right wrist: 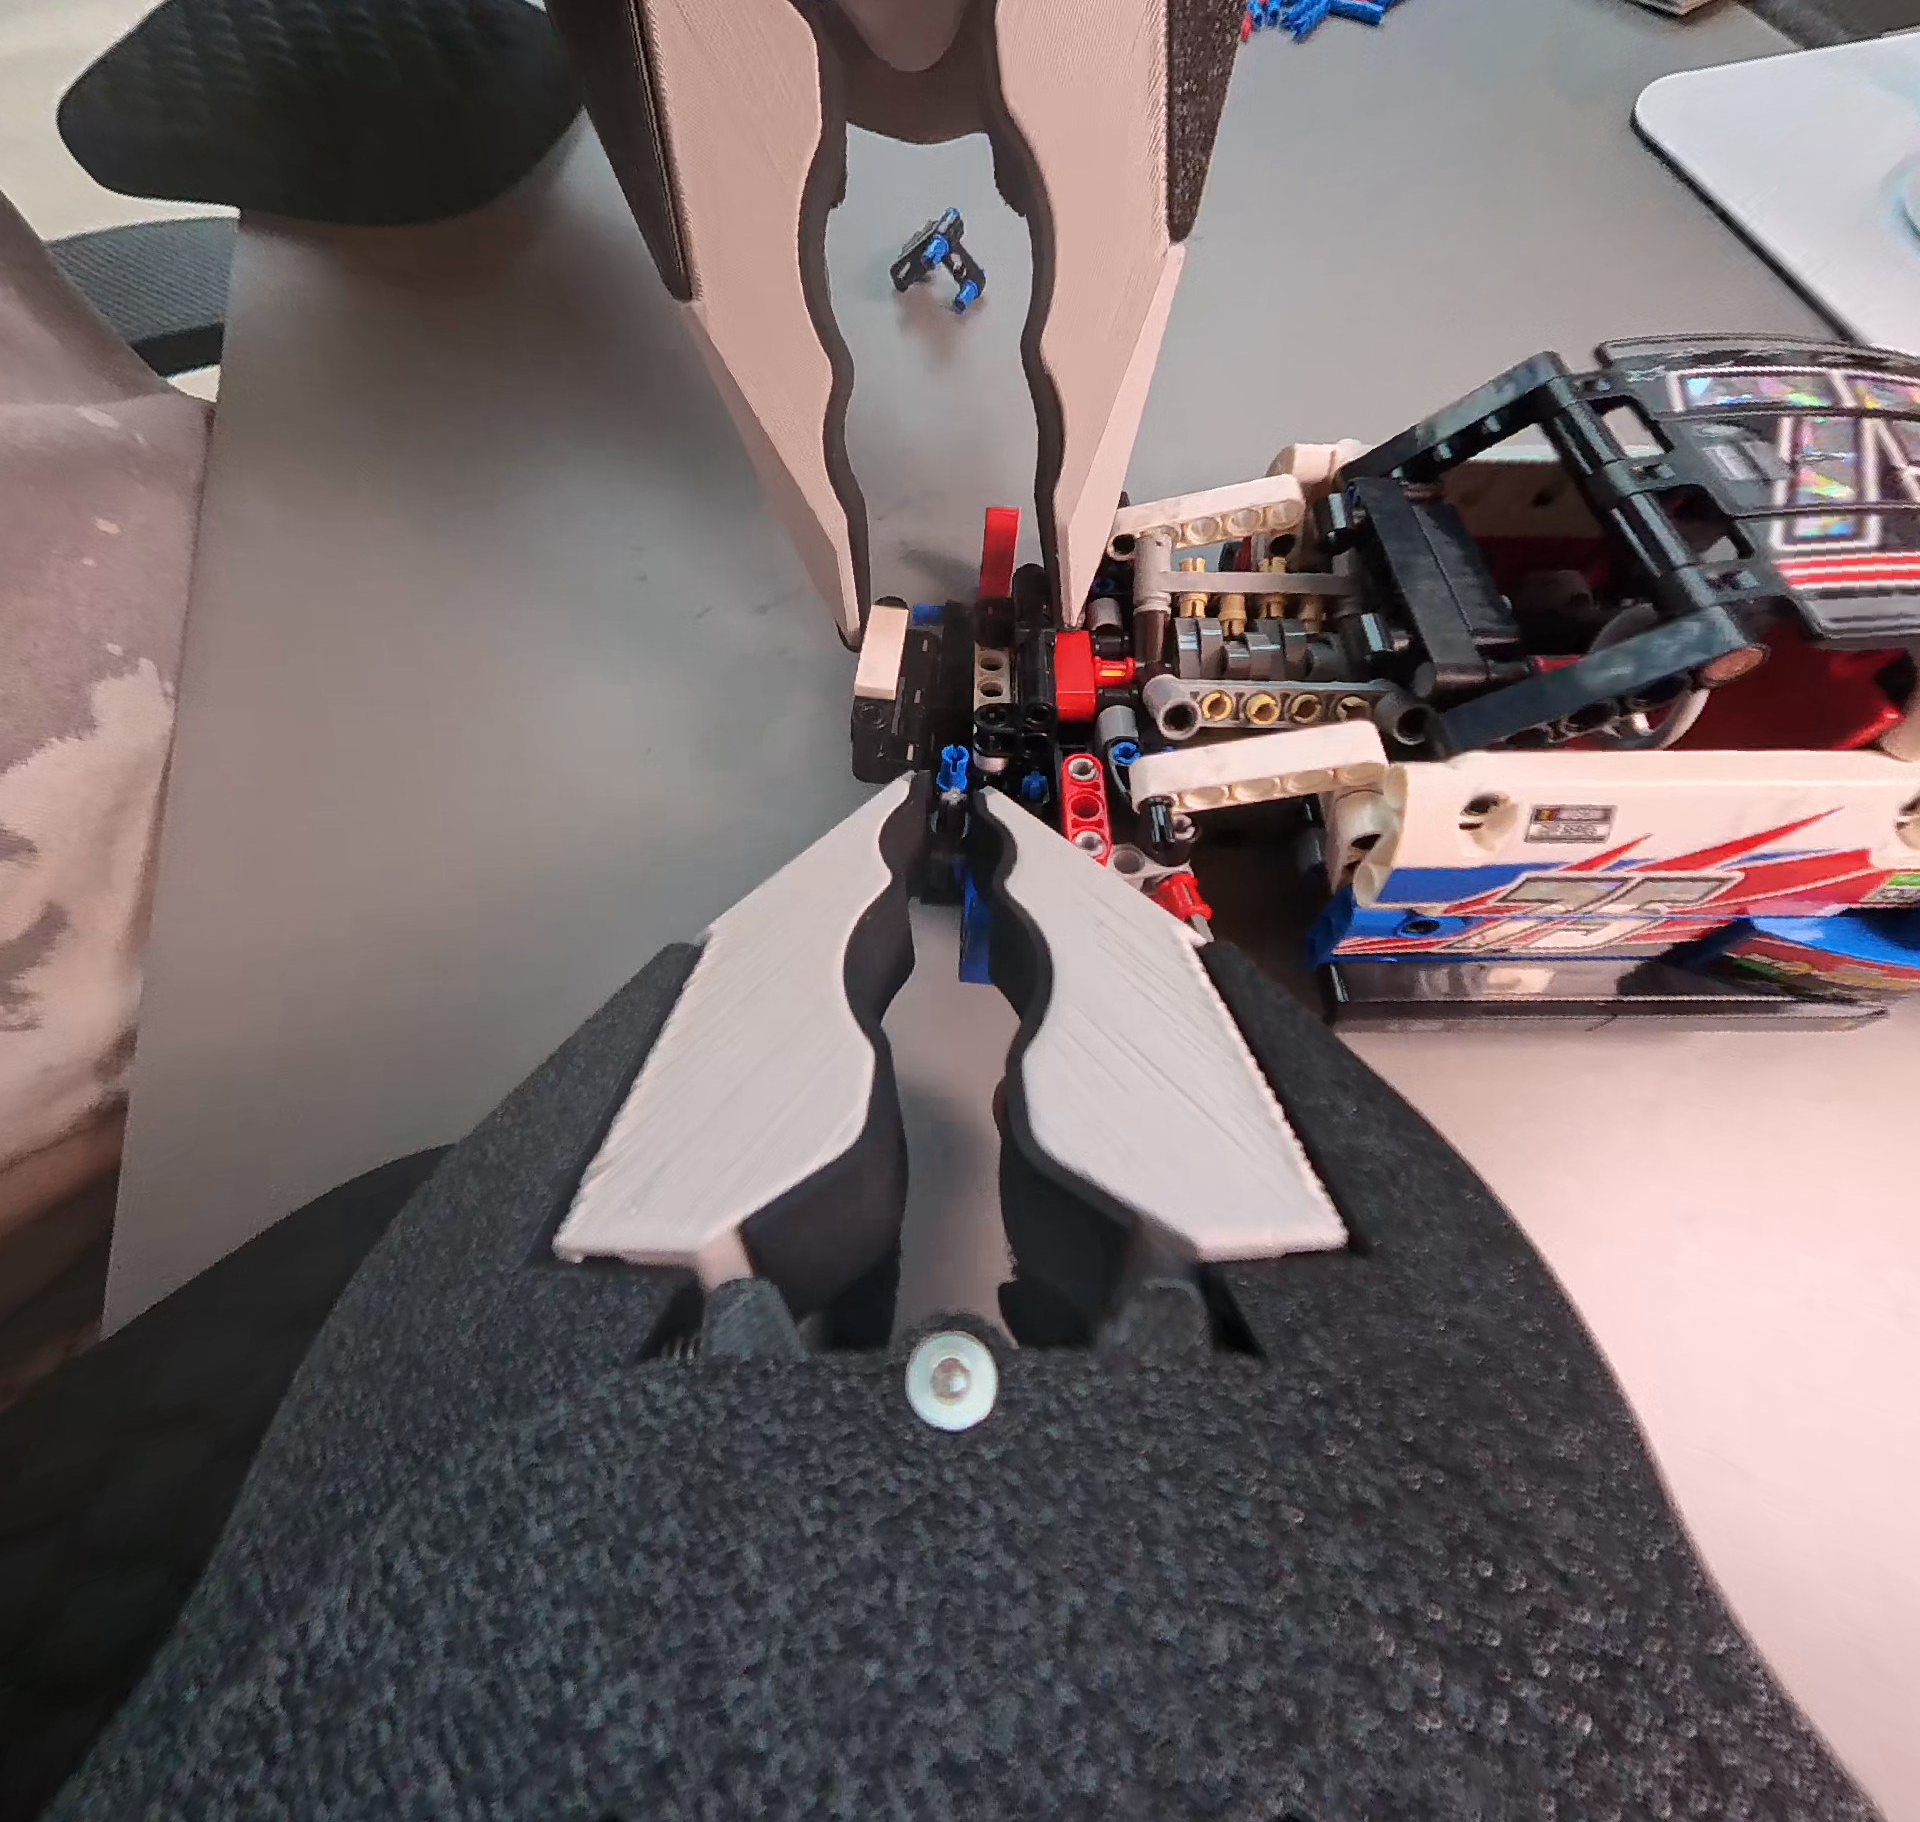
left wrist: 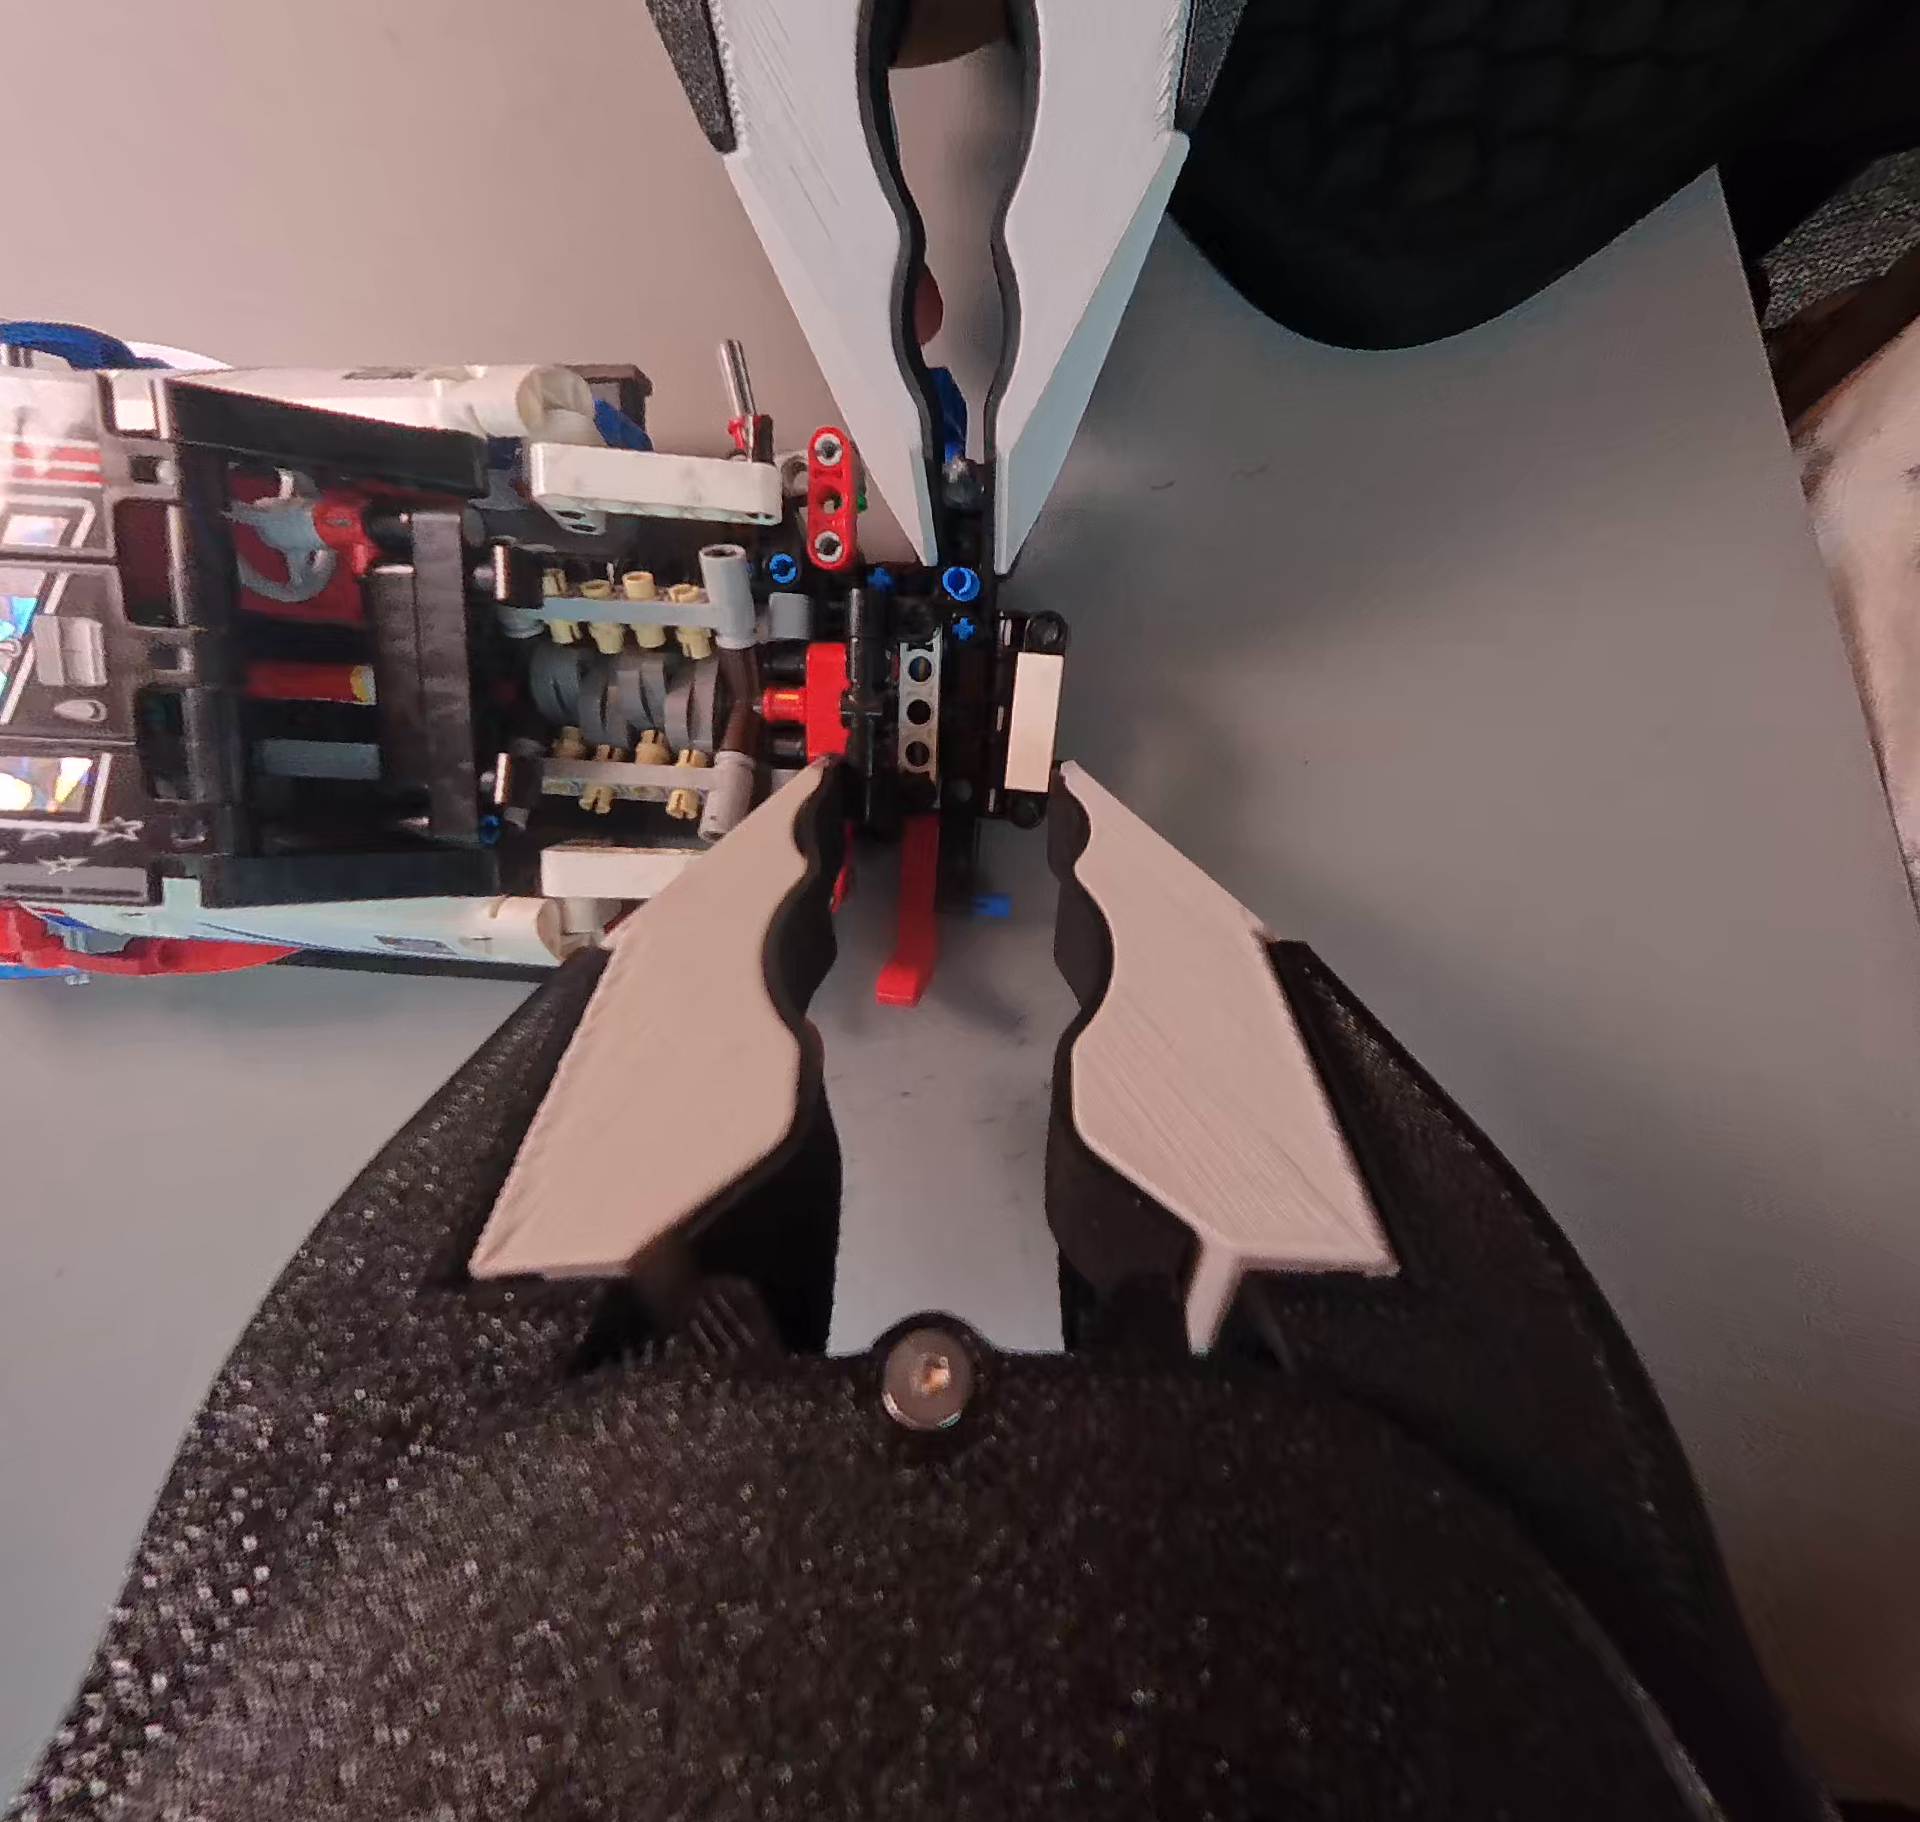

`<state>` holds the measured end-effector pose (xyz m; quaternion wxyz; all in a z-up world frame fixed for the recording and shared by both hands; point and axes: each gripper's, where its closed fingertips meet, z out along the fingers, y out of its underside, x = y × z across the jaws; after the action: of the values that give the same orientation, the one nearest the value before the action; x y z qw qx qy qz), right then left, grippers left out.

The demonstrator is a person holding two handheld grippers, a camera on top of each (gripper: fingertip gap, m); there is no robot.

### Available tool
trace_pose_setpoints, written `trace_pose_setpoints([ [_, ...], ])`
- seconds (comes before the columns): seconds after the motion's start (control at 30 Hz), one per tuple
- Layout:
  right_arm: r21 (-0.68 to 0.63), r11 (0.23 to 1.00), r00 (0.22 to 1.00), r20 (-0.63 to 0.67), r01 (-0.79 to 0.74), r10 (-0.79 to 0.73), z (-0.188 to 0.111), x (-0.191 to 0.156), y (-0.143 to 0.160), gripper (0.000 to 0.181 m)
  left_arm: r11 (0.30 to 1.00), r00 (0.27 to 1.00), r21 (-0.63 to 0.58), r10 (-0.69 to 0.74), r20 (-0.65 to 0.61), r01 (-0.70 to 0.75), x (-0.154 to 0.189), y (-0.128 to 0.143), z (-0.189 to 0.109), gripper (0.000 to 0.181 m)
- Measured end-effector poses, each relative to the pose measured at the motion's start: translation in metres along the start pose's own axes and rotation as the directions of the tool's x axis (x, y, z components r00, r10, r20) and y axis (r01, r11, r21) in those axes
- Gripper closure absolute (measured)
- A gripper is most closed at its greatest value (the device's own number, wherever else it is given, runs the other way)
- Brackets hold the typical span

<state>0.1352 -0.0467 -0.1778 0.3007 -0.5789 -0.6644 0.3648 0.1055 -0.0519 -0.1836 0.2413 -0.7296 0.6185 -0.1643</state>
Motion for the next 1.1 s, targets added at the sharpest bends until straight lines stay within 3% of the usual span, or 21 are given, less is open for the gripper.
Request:
trace_pose_setpoints([
  [0.17, -0.168, 0.984, 0.997, -0.040, 0.061, -0.069, 0.008, -0.003, 0.019, 0.174, 1.000, 1.000, -0.018, 0.011, -0.007, -0.011, 0.002, 0.002, 0.007, 0.142],
  [0.37, -0.235, 0.972, 0.996, -0.087, -0.012, -0.009, 0.012, -0.004, 0.019, 0.169, 1.000, 1.000, 0.023, 0.001, -0.029, 0.000, 0.009, -0.010, 0.002, 0.132],
  [0.43, -0.266, 0.963, 0.995, -0.103, -0.041, 0.014, 0.014, -0.003, 0.018, 0.167, 0.999, 1.000, -0.021, 0.030, -0.004, -0.030, 0.005, -0.005, 0.007, 0.132],
  [0.63, -0.321, 0.945, 0.991, -0.129, -0.057, 0.015, 0.017, 0.001, 0.017, 0.171, 0.999, 0.999, -0.027, 0.037, 0.005, -0.037, 0.001, -0.005, 0.009, 0.139],
  [0.83, -0.326, 0.945, 0.991, -0.136, -0.040, -0.005, 0.018, 0.000, 0.016, 0.176, 0.999, 1.000, -0.019, 0.028, -0.002, -0.028, 0.001, -0.005, 0.009, 0.140],
  [1.1, -0.149, 0.988, 0.994, -0.106, -0.044, 0.029, 0.018, 0.000, 0.012, 0.177, 0.999, 1.000, -0.016, 0.027, -0.014, -0.027, 0.000, -0.004, 0.009, 0.142],
])
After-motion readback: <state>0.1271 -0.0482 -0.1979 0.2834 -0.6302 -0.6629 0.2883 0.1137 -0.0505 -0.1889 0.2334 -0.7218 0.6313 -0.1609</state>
